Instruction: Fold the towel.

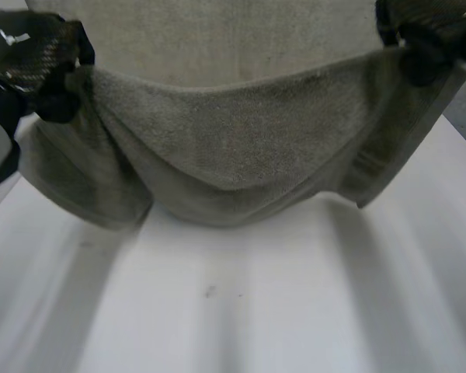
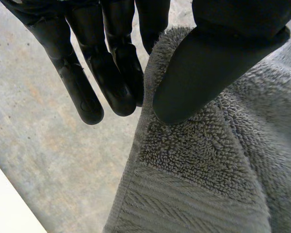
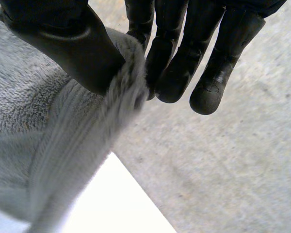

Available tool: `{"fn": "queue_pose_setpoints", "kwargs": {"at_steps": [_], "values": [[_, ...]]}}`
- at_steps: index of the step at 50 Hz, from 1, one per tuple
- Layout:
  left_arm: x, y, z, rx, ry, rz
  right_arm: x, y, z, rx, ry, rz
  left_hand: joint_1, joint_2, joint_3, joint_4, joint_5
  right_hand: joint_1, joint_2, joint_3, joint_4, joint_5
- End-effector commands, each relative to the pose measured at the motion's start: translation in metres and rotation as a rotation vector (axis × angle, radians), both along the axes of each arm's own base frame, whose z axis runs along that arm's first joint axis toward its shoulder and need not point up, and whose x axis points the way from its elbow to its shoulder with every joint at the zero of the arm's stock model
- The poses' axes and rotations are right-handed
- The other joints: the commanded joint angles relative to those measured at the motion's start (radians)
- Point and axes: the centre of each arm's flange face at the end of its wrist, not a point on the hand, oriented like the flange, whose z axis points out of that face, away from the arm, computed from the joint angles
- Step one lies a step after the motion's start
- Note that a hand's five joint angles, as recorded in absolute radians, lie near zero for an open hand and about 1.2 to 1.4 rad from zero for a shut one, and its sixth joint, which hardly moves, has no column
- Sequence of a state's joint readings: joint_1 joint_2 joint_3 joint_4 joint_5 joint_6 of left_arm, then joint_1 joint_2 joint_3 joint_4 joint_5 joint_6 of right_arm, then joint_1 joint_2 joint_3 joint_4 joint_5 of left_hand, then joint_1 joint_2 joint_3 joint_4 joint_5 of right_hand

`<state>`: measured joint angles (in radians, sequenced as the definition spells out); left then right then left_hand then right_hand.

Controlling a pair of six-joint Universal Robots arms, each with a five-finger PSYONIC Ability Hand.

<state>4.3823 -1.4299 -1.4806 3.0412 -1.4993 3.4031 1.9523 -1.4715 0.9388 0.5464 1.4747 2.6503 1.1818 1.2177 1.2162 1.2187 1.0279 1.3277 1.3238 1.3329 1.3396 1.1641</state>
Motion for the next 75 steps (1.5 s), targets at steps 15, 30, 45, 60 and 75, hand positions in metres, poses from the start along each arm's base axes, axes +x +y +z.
{"fn": "queue_pose_setpoints", "kwargs": {"at_steps": [15,30,45,60,75], "values": [[-0.016,-0.083,-0.072,0.251,-0.193,-0.008,0.032,-0.065,-0.09,0.211,0.161,0.022,0.215,0.179,0.18,0.178,0.194,0.069,0.072,0.063,0.057,0.058],[-0.047,-0.173,0.035,-0.319,0.057,0.037,0.069,-0.147,0.014,-0.51,-0.239,-0.032,0.215,0.179,0.18,0.178,0.194,0.069,0.072,0.063,0.057,0.058],[-0.031,-0.146,-0.024,-0.048,0.085,0.083,0.062,-0.127,-0.052,-0.087,-0.082,0.06,0.215,0.179,0.18,0.178,0.194,0.069,0.072,0.063,0.057,0.058],[-0.028,-0.115,-0.212,0.318,-0.073,0.036,0.04,-0.105,-0.246,0.34,0.192,0.084,0.215,0.179,0.18,0.178,0.194,0.069,0.072,0.063,0.057,0.058],[-0.02,-0.085,-0.229,0.326,-0.261,0.017,-0.006,-0.089,-0.234,0.304,0.148,-0.013,-0.234,-0.27,-0.269,-0.271,-0.255,0.069,0.072,0.063,0.057,0.058]]}}
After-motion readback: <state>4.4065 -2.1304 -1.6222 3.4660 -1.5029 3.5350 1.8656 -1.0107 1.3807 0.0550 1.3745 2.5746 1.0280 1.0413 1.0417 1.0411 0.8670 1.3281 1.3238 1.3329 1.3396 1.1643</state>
